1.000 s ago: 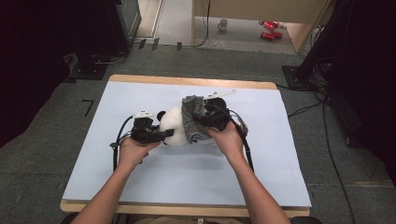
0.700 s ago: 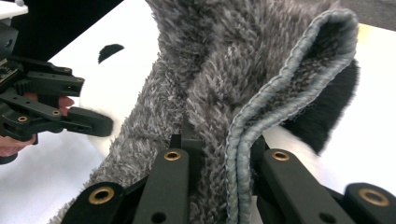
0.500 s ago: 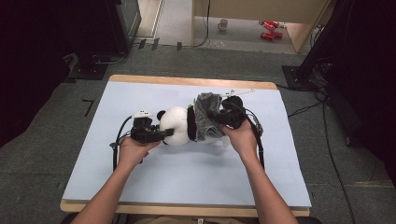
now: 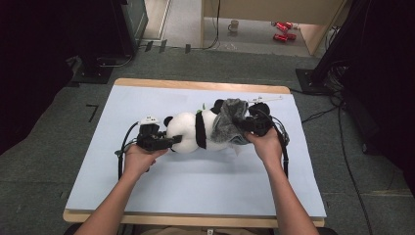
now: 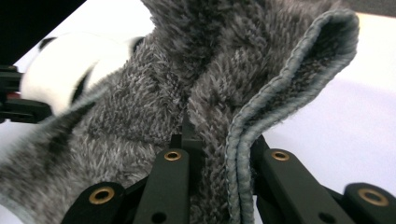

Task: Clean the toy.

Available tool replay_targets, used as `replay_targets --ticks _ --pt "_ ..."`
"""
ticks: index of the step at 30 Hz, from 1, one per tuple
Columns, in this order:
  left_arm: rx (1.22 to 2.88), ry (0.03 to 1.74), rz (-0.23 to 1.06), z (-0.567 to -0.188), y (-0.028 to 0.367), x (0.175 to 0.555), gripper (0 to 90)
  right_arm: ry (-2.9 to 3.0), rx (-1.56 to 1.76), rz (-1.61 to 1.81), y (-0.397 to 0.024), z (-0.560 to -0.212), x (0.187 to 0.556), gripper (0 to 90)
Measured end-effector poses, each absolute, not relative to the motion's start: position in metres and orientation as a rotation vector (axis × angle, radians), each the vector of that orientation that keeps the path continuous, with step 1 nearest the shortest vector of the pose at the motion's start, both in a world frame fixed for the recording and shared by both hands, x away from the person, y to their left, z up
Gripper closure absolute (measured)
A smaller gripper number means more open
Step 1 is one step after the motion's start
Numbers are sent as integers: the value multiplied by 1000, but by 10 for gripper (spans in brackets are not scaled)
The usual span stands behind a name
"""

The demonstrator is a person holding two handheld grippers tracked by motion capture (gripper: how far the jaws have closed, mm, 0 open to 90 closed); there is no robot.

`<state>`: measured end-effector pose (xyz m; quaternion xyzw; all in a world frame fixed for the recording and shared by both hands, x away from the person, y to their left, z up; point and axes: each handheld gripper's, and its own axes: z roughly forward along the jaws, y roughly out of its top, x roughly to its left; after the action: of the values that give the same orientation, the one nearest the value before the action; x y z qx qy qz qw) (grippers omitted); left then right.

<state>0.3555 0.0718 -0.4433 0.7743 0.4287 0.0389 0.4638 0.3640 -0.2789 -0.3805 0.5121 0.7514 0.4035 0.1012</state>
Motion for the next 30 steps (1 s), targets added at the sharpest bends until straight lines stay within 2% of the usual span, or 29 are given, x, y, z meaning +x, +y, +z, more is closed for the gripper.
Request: replay_targets --ticks 6,11,20,30 --pt "1903 1050 102 -444 72 355 509 2191 1583 1149 -296 -388 367 788" --pt "1902 1049 105 -445 72 354 506 2181 1491 1291 -288 -370 357 787" --pt "1908 1045 112 -444 71 353 503 2289 1341 1414 -233 -345 352 786" --pt "1916 1034 124 -443 70 350 498 2443 1228 1386 -154 -359 362 786"
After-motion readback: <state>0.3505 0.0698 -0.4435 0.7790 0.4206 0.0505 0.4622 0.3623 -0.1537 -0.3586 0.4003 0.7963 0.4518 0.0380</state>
